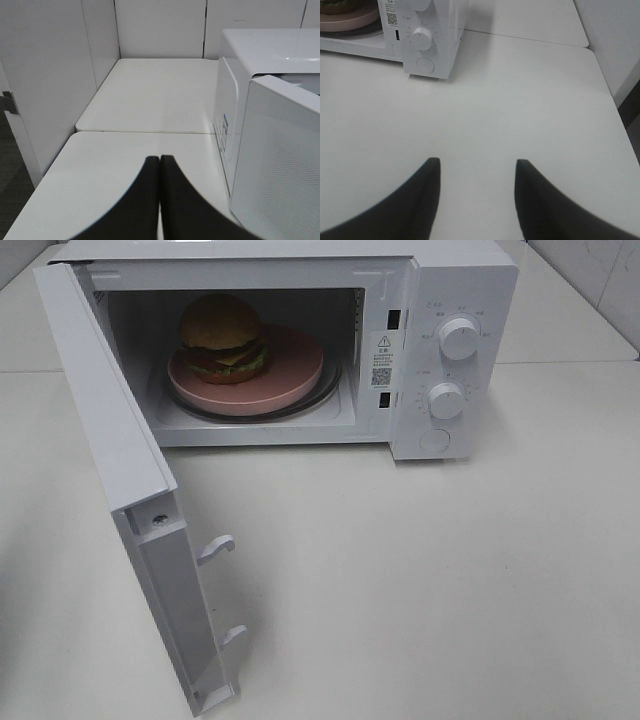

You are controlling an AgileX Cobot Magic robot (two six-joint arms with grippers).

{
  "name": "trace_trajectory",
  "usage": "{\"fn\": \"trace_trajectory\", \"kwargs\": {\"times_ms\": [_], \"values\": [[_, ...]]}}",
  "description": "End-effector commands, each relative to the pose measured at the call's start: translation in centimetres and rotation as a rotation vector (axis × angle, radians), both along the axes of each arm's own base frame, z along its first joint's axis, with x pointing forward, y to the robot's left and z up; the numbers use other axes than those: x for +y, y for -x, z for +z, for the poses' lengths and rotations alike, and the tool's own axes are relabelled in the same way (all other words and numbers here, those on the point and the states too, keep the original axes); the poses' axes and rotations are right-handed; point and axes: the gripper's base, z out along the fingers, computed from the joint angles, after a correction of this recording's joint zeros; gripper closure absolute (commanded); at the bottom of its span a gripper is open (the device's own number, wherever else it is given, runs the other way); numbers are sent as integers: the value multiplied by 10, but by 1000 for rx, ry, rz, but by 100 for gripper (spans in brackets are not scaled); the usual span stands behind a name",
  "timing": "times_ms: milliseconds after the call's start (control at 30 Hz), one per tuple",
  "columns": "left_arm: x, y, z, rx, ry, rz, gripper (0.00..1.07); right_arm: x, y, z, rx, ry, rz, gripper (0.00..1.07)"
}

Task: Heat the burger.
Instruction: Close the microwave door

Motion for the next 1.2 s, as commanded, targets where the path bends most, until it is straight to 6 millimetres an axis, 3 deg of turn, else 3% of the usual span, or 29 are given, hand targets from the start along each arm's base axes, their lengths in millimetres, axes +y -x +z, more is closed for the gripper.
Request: {"fn": "trace_trajectory", "kwargs": {"times_ms": [33, 300, 500, 567, 667, 700, 767, 1200], "values": [[3, -4, -3, -37, 24, 28, 107, 0, 4, 0, -32, 11, 3, 59], [0, -28, -19, -22, 69, -10, 107, 0, 4, 0, -32, 11, 3, 59], [-18, -53, -33, -50, 71, -226, 107, 0, 4, 0, -32, 11, 3, 59], [-29, -70, -55, -30, 58, -363, 107, 0, 4, 0, -32, 11, 3, 59], [-32, -78, -67, -15, 84, -393, 107, 0, 4, 0, -32, 11, 3, 59], [-32, -78, -67, -15, 84, -393, 107, 0, 4, 0, -32, 11, 3, 59], [-40, -85, -86, 35, 114, -452, 107, 0, 4, 0, -32, 11, 3, 59], [-82, -95, -108, 105, 40, -559, 107, 0, 4, 0, -32, 11, 3, 59]]}}
